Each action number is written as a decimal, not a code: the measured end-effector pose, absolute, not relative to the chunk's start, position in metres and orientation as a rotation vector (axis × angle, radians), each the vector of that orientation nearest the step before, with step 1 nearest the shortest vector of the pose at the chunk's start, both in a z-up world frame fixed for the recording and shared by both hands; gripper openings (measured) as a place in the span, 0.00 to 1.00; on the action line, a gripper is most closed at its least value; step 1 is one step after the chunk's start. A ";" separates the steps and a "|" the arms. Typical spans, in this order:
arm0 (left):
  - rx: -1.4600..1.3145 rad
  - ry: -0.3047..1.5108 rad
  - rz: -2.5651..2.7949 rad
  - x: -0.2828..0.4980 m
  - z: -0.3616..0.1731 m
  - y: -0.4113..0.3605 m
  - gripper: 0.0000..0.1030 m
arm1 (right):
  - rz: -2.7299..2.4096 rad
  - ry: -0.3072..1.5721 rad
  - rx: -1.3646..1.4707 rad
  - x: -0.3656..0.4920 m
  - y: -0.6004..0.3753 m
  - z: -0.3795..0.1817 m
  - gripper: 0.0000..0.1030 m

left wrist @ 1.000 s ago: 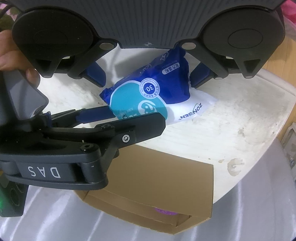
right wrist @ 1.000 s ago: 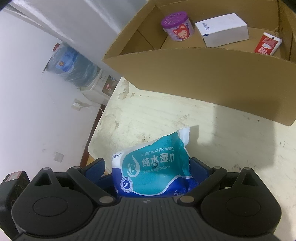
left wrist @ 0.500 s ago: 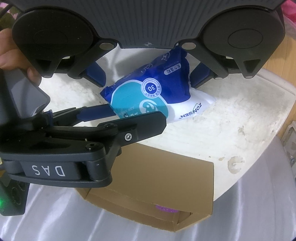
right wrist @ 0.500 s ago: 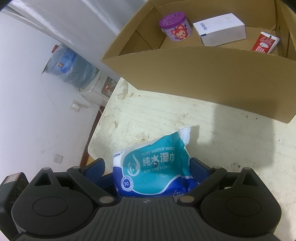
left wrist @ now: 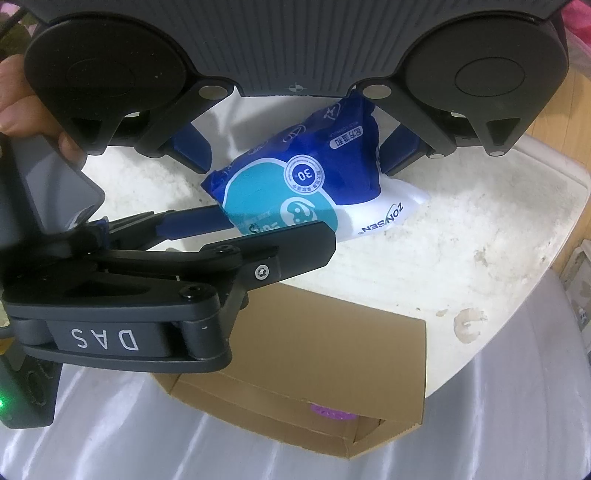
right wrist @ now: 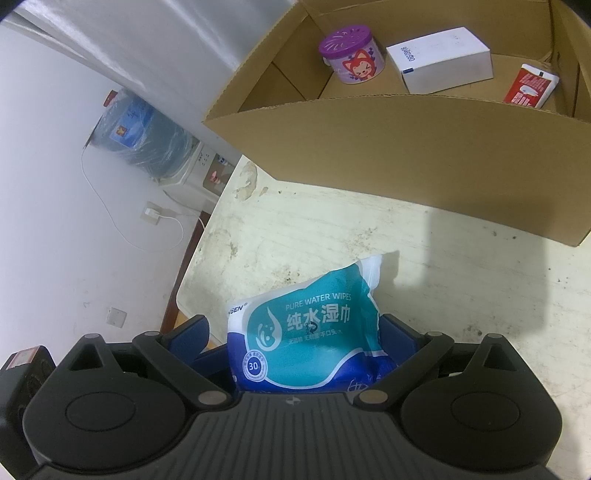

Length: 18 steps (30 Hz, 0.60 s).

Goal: Organize objects
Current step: 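Close the right gripper on the blue wet wipes pack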

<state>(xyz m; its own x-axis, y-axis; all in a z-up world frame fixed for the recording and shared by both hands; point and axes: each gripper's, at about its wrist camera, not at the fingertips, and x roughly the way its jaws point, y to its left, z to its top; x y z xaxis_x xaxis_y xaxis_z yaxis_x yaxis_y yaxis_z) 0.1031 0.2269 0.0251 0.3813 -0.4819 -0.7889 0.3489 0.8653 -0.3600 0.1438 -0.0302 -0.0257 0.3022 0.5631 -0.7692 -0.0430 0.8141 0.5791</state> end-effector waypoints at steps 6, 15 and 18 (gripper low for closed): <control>-0.140 1.051 -0.535 0.104 0.027 0.226 0.95 | 0.424 1.203 0.504 0.145 -0.031 -0.026 0.97; -0.123 1.032 -0.550 0.099 0.025 0.227 0.95 | 0.407 1.161 0.539 0.141 -0.042 -0.030 0.96; -0.093 1.018 -0.558 0.095 0.024 0.227 0.95 | 0.390 1.133 0.556 0.137 -0.050 -0.029 0.96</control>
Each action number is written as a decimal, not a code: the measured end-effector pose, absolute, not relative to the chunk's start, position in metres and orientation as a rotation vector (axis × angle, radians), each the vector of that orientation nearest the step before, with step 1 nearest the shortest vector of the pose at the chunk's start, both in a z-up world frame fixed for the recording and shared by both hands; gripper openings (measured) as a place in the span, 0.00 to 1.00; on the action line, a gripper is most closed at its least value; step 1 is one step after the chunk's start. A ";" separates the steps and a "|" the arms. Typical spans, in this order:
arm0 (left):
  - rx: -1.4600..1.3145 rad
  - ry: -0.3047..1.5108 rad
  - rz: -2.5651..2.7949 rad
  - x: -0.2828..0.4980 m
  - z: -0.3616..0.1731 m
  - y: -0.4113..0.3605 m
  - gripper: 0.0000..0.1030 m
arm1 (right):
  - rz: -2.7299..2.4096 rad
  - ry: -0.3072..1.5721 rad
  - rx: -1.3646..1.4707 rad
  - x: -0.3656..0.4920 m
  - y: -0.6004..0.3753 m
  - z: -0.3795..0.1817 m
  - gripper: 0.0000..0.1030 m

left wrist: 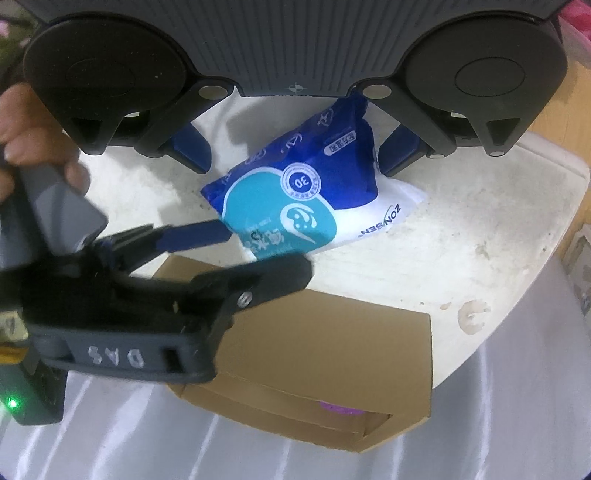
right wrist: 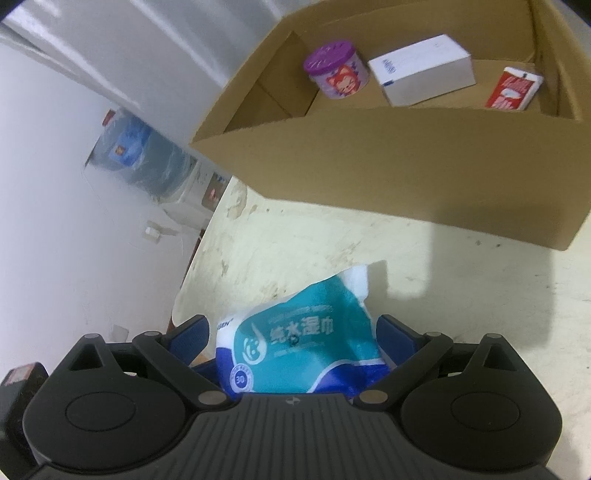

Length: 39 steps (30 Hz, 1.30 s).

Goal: Organize objects
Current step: 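Close the right gripper on the blue wet wipes pack, then adjust the right gripper's hold on the wet wipes pack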

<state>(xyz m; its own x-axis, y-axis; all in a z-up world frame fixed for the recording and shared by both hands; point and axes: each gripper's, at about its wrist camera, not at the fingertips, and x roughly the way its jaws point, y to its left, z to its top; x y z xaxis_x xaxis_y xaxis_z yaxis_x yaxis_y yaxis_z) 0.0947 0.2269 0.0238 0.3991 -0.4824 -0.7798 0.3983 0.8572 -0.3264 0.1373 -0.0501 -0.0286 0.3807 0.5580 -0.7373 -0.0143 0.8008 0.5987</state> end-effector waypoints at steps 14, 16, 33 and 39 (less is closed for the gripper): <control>-0.027 1.034 -0.555 0.096 0.020 0.214 0.95 | 0.396 1.157 0.597 0.134 -0.056 -0.048 0.80; -0.038 1.042 -0.561 0.095 0.021 0.214 0.95 | 0.393 1.150 0.568 0.132 -0.054 -0.046 0.80; 0.060 1.048 -0.559 0.093 0.010 0.199 0.95 | 0.381 1.135 0.591 0.130 -0.068 -0.055 0.83; 0.056 1.064 -0.550 0.095 0.004 0.198 0.93 | 0.404 1.143 0.612 0.131 -0.068 -0.059 0.84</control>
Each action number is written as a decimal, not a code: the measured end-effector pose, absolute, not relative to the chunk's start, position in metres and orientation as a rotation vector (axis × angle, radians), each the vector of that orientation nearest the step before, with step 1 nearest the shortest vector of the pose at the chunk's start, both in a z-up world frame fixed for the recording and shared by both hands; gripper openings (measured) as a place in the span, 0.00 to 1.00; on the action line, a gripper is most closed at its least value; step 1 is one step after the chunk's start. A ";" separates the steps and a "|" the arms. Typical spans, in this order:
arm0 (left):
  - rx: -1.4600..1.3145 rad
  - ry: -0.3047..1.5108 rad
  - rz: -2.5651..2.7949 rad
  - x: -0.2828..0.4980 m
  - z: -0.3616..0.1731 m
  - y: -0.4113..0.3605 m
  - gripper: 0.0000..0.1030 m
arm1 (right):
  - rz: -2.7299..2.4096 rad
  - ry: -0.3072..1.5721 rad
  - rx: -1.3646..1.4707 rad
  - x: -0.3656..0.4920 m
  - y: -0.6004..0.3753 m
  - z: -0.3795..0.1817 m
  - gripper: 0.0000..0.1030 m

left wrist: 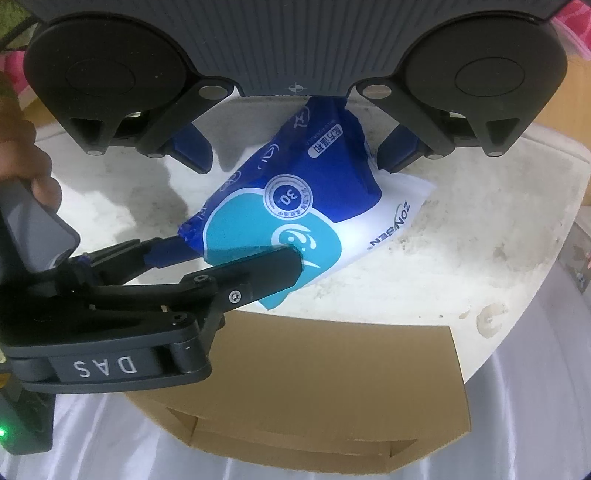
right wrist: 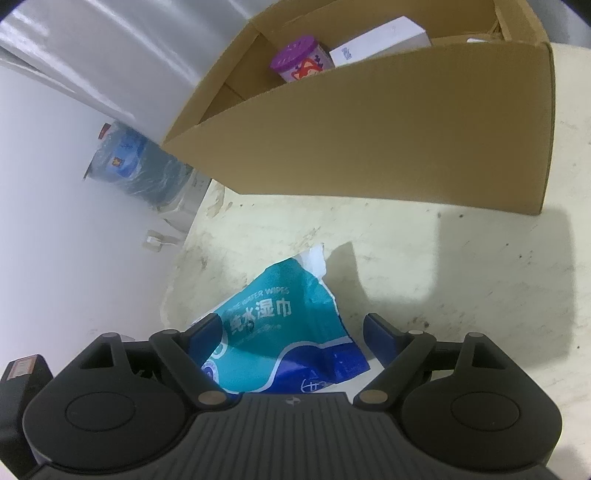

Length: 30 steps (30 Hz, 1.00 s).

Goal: Organize objects
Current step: 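Adjust the right gripper's hold on the wet wipes pack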

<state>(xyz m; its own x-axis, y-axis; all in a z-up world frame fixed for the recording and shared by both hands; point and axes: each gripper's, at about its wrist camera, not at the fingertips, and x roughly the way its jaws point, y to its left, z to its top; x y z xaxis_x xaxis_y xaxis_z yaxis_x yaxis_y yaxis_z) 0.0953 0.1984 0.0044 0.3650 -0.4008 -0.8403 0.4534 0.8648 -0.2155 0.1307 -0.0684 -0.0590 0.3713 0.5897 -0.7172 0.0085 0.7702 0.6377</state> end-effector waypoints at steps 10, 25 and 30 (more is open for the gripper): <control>0.046 1.065 -0.537 0.097 0.004 0.198 0.92 | 0.422 1.143 0.599 0.129 -0.062 -0.058 0.84; 0.054 1.056 -0.538 0.097 0.005 0.199 0.91 | 0.419 1.134 0.586 0.129 -0.059 -0.054 0.79; 0.054 1.056 -0.537 0.097 0.006 0.199 0.90 | 0.426 1.125 0.549 0.129 -0.052 -0.050 0.78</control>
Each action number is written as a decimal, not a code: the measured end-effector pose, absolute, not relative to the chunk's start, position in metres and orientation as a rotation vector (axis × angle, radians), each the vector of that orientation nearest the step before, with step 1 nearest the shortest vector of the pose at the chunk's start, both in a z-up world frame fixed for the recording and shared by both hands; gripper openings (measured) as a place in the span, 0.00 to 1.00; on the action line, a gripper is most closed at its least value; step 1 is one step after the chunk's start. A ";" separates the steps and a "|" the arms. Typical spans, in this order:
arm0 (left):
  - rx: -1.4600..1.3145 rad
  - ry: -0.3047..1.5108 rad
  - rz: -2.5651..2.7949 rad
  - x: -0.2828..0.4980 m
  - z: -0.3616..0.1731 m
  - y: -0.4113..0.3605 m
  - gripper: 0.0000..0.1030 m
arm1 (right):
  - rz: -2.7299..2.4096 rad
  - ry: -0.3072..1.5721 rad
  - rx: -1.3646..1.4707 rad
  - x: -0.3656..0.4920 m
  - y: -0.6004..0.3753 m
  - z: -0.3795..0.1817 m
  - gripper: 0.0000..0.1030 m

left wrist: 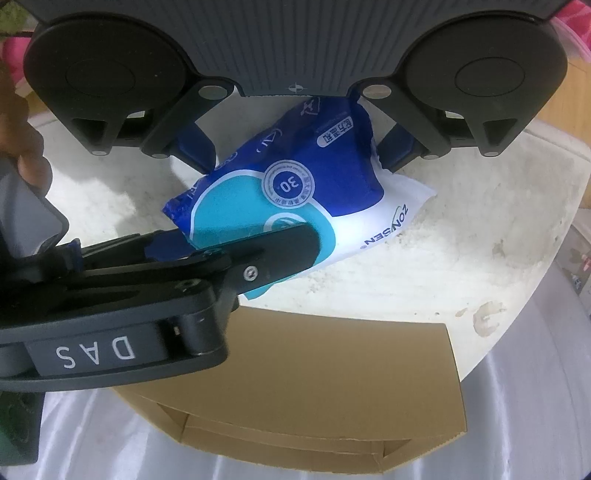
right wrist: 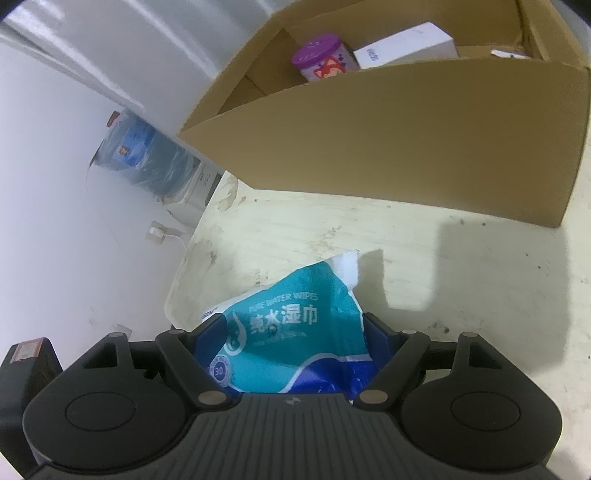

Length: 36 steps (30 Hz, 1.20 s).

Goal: Organize objects
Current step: 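Adjust the right gripper's hold on the wet wipes pack, then lift the wet wipes pack with the right gripper off the cabinet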

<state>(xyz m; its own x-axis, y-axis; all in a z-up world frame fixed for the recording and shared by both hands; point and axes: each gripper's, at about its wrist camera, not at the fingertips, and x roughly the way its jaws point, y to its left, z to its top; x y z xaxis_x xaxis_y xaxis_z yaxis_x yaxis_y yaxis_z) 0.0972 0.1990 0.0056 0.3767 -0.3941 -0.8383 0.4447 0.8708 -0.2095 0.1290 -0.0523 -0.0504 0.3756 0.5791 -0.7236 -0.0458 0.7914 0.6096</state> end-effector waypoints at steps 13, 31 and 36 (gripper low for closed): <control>0.034 1.064 -0.526 0.101 0.010 0.201 0.86 | 0.421 1.109 0.498 0.125 -0.043 -0.042 0.73; 0.022 1.043 -0.527 0.096 0.014 0.204 0.85 | 0.415 1.094 0.483 0.122 -0.040 -0.034 0.72; 0.022 1.032 -0.525 0.093 0.015 0.206 0.85 | 0.418 1.086 0.480 0.121 -0.040 -0.031 0.72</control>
<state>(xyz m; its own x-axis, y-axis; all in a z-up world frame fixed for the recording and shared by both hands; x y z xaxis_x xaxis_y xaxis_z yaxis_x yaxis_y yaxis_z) 0.0926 0.2062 0.0150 0.4017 -0.4052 -0.8212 0.4253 0.8767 -0.2246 0.1214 -0.0400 -0.0310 0.4082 0.5439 -0.7332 -0.0875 0.8228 0.5616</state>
